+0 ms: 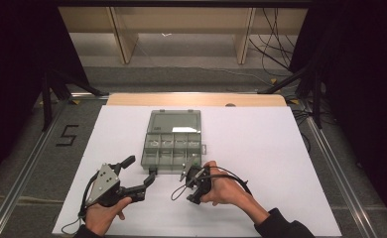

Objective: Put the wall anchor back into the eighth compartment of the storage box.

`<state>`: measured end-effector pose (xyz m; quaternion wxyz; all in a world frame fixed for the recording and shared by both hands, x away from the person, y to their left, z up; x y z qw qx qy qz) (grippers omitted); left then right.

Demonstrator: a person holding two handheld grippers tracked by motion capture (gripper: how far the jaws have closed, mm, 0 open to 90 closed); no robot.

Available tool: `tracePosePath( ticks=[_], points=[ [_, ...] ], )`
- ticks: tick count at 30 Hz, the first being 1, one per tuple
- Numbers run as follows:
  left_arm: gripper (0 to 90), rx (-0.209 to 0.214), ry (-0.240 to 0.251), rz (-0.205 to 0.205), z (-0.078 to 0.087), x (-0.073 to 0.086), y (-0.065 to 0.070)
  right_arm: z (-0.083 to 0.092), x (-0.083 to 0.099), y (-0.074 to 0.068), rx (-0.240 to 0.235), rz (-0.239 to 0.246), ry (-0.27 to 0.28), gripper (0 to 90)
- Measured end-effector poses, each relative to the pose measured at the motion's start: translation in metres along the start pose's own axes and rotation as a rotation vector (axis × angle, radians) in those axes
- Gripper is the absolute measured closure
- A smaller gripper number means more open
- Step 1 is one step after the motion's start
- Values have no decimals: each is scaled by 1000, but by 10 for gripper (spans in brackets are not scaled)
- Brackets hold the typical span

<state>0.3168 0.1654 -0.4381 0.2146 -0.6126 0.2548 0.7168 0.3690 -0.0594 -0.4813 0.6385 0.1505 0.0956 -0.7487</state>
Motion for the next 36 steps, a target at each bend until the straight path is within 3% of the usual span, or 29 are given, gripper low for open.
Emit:
tracePosePath(
  ticks=[15,19,20,24,25,27,31,33,36],
  points=[
    [165,0,0,1,0,0,0,-5,1,-2,-41,3,-30,631],
    [165,0,-1,0,0,0,0,-7,3,0,-27,29,-51,686],
    [165,0,-1,1,0,0,0,-8,3,-2,-42,3,-47,714],
    [165,0,0,0,0,0,0,-8,3,0,-27,2,-48,748],
    [166,0,0,0,0,0,0,-8,3,3,-22,38,-67,759],
    [165,1,0,-5,0,0,0,-8,2,0,-29,4,-57,775],
    [165,-1,-1,2,0,0,1,-9,1,-1,-32,11,-67,827],
    [165,1,0,-5,0,0,0,-9,1,2,-22,44,-76,842],
    [165,0,0,2,0,0,1,-9,1,2,-24,41,-70,843]
  ],
)
Point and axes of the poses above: each handheld gripper's, and its own axes: z roughly backward along the jaws, x roughly out of its underside, y roughly to its right, the point moved 3 cm from there along -z, roughly forward along the jaws, and after that the axes turned 5 degrees about z, right-handed, at the moved point
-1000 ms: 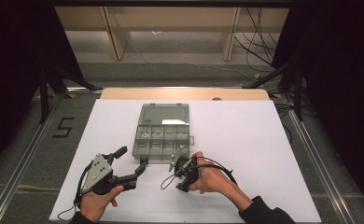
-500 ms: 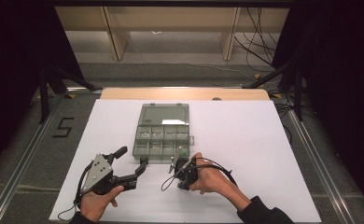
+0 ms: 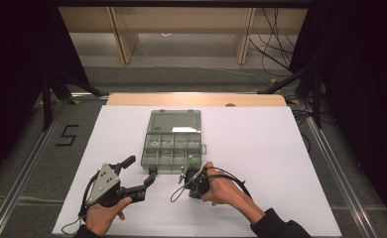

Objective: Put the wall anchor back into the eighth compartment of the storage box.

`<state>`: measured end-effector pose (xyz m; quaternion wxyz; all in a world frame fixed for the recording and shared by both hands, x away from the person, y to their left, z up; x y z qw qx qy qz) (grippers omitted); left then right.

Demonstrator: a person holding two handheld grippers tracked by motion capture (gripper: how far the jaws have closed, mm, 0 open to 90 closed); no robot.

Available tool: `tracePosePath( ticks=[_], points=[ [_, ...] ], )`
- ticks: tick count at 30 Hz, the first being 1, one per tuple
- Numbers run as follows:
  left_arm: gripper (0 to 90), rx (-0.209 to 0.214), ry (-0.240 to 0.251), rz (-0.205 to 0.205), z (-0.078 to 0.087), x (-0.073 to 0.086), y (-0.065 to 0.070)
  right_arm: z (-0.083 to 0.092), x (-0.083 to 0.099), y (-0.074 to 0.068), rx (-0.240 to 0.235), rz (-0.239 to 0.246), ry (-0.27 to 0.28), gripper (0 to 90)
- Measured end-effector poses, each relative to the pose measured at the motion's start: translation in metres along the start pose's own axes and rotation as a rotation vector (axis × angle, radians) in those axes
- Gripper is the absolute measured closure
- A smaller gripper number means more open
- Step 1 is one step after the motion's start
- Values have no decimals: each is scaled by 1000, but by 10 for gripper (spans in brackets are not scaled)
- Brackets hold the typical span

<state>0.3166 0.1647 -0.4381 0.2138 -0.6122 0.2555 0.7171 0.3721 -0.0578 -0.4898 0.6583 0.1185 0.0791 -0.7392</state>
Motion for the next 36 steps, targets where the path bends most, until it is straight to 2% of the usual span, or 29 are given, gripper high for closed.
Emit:
tracePosePath(
  ticks=[11,12,13,26,36],
  points=[
    [165,1,1,0,0,0,0,1,1,1,-7,7,-4,844],
    [166,1,1,0,0,0,0,1,0,1,-12,2,1,844],
    [166,1,1,1,0,0,0,0,0,-2,-25,-25,13,844],
    [166,1,3,-4,0,-1,-1,11,-1,4,-2,-38,55,844],
    [166,1,4,-7,1,-1,-1,14,-1,7,-1,-40,64,844]
  ],
)
Point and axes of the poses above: each handheld gripper's, and its own axes: z roughly backward along the jaws, x roughly out of its underside, y roughly to its right, the point moved 3 cm from there along -z, roughly forward along the jaws, and after that the axes turned 5 degrees about z, right-handed, at the moved point
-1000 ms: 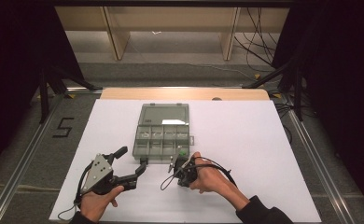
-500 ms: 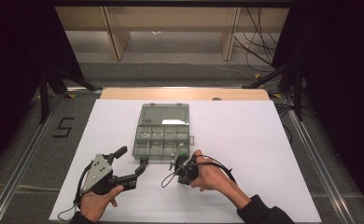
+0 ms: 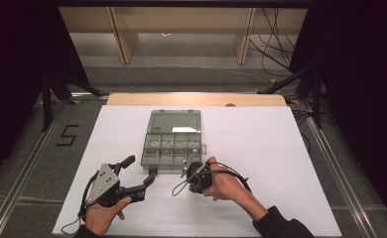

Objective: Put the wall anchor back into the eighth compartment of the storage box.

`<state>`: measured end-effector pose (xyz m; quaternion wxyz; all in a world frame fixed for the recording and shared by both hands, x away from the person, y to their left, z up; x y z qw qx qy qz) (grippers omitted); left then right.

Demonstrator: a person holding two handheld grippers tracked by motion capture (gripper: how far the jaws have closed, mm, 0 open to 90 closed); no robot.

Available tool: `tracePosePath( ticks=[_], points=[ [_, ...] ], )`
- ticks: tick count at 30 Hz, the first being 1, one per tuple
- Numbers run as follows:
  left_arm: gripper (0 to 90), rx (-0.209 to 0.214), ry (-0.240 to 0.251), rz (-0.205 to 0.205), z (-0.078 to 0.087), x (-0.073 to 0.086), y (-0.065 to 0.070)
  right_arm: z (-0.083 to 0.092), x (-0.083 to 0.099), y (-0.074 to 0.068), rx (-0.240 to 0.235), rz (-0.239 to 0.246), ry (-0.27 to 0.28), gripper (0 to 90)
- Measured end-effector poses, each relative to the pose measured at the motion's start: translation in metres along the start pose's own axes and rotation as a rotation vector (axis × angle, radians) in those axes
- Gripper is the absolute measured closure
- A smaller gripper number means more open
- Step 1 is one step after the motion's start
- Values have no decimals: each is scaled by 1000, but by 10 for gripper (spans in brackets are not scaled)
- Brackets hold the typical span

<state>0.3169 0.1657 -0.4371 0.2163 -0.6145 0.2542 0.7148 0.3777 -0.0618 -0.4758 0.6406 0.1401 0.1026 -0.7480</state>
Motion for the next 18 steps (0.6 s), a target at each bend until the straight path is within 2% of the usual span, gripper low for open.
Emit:
tracePosePath(
  ticks=[18],
  points=[
    [166,0,-1,0,0,0,0,7,0,4,21,-1,22,844]
  ],
)
Point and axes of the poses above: each handheld gripper's, and its own axes: z roughly backward along the jaws, x roughly out of its underside, y roughly to its right, the point moved 3 cm from there along -z, roughly forward along the jaws, and after that the axes turned 5 degrees about z, right-handed, at the moved point
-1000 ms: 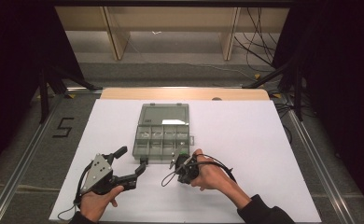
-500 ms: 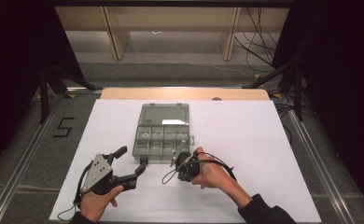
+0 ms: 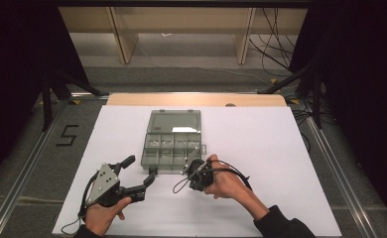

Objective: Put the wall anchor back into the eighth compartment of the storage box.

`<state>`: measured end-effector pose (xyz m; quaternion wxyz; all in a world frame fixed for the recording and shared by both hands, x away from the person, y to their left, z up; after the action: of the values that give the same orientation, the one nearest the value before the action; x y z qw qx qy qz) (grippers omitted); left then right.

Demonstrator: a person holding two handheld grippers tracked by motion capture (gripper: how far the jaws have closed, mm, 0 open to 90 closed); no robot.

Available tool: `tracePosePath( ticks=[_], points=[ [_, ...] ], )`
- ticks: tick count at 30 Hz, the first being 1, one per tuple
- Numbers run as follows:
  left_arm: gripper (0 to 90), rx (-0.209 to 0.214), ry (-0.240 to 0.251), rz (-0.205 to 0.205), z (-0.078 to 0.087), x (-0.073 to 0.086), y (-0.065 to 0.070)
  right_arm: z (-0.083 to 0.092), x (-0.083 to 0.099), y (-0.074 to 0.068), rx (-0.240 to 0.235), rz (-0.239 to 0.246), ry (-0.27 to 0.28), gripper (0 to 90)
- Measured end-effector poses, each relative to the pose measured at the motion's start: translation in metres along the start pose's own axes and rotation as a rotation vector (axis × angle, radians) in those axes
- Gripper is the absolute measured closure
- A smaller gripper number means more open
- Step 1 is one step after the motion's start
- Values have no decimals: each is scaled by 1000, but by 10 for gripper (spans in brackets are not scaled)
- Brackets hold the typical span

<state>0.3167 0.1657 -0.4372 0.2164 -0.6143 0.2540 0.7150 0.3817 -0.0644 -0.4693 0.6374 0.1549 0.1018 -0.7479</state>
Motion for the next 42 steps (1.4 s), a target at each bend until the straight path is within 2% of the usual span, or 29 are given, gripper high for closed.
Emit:
tracePosePath(
  ticks=[42],
  points=[
    [166,-4,-1,6,0,0,0,21,-1,14,44,-36,64,845]
  ],
)
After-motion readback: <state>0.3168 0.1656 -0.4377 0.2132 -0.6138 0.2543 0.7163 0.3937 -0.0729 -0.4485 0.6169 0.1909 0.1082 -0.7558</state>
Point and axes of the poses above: each handheld gripper's, and its own axes: z roughly backward along the jaws, x roughly out of its underside, y roughly to its right, the point moved 3 cm from there along -z, roughly forward along the jaws, and after that the axes turned 5 degrees about z, right-handed, at the moved point
